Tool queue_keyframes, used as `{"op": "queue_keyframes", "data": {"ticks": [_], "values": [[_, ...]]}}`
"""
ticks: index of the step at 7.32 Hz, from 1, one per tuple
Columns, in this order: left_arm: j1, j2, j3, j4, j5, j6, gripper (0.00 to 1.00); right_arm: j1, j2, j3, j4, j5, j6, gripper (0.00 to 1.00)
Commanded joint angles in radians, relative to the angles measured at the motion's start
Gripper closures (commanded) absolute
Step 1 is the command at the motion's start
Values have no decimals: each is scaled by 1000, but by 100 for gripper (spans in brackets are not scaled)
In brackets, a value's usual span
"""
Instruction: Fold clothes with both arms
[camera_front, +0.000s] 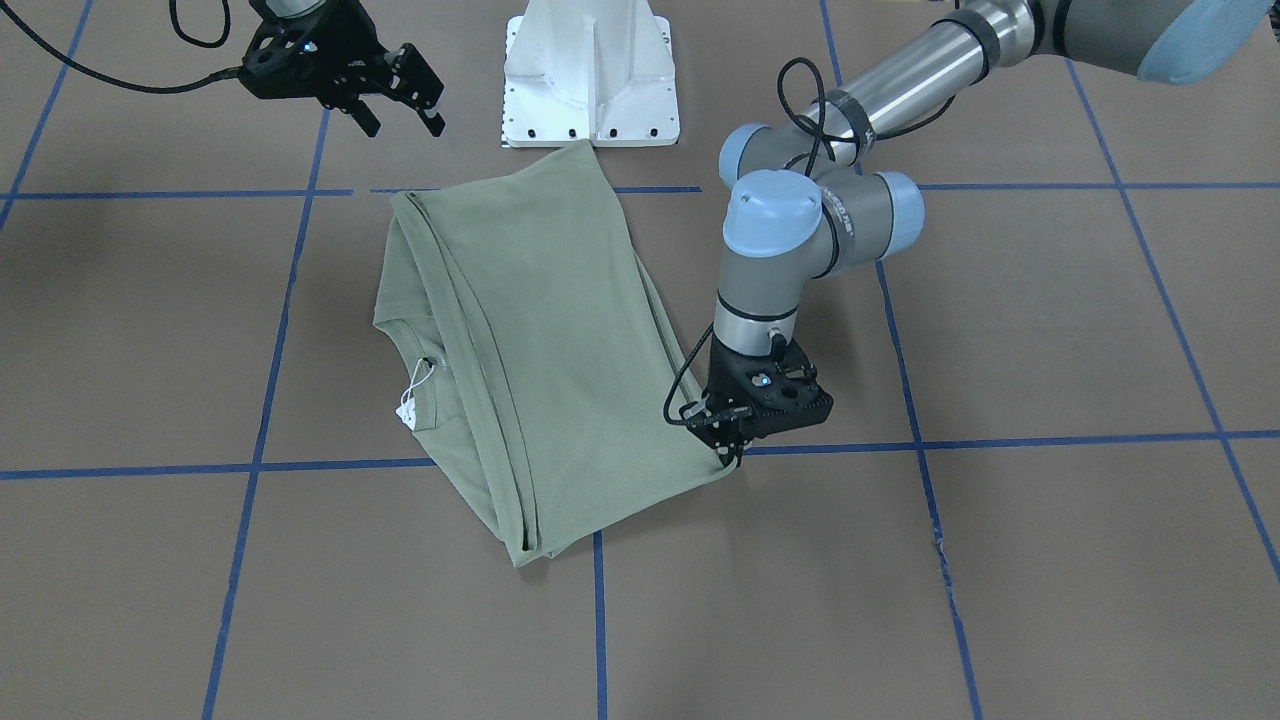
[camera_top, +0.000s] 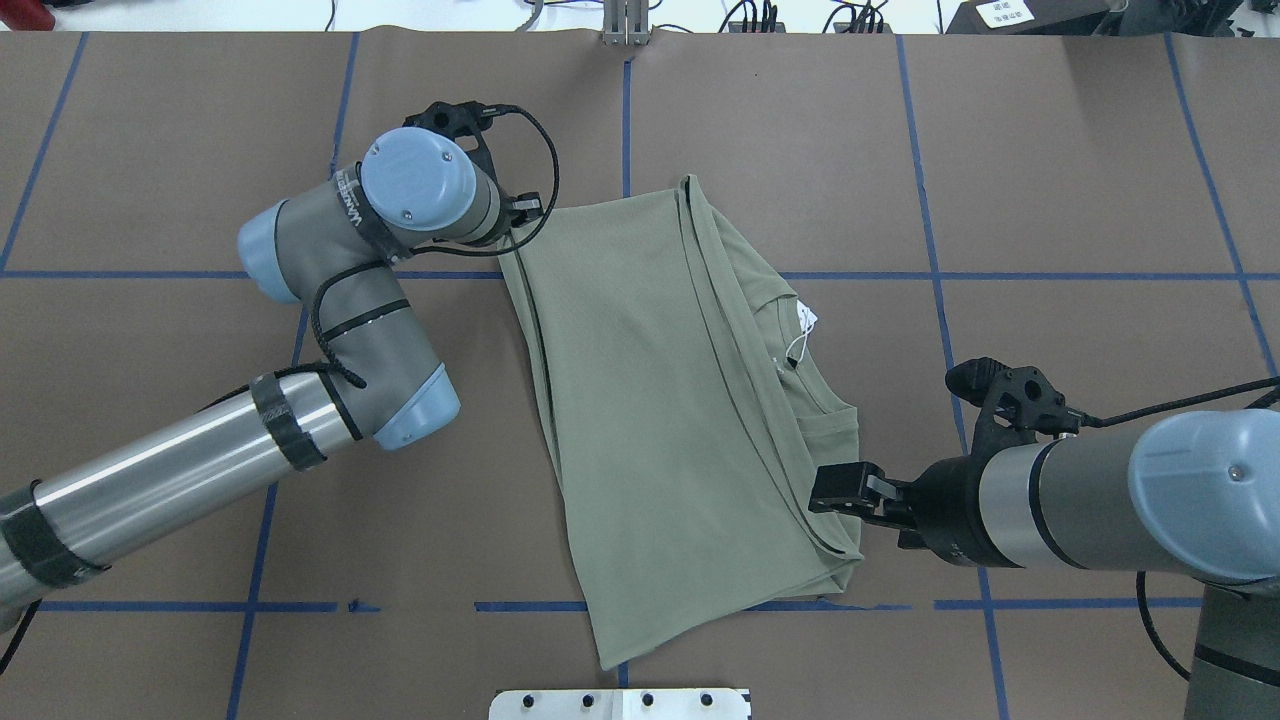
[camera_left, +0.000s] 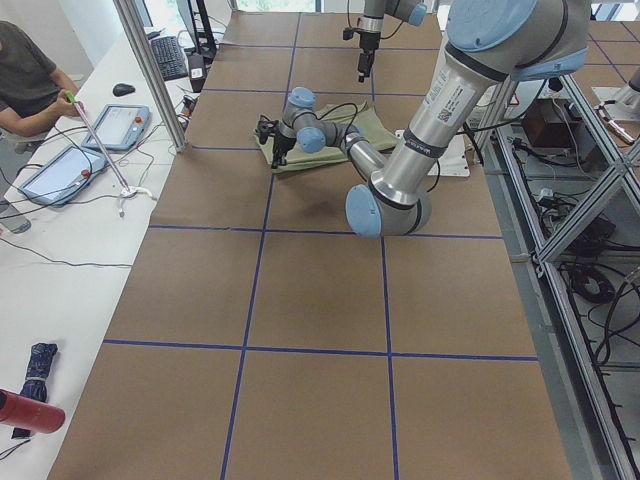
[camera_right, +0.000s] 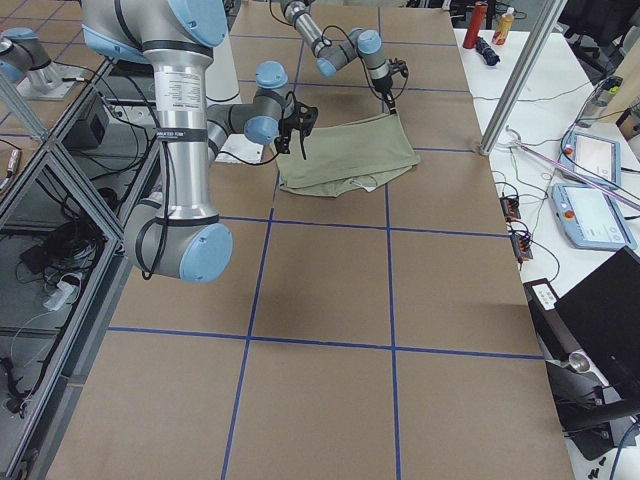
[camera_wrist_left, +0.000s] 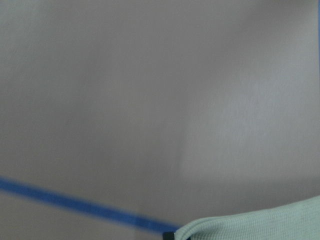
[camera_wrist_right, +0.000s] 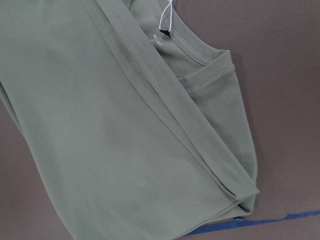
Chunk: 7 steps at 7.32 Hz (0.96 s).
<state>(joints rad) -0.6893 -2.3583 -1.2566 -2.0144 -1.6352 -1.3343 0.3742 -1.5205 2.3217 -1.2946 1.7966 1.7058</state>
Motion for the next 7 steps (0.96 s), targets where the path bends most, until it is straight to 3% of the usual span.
{"op": "queue_keyframes", "data": {"ticks": [1,2,4,5,7], "values": [[-50,-129,280,-248,0,46,100,3,17,-4,0,-8,2,0],[-56,-186,369,-306,2,67,100,2,22,-14,0,-11,2,0],[-55,-197,410,-377,8,73,96,3,65,-56,0,-17,2,0],[-56,-196,410,-377,8,151,1,17,72,-77,-2,-13,-14,0],[-110,-190,375,-366,-40,225,0,20,133,-174,-23,-42,-101,0]]}}
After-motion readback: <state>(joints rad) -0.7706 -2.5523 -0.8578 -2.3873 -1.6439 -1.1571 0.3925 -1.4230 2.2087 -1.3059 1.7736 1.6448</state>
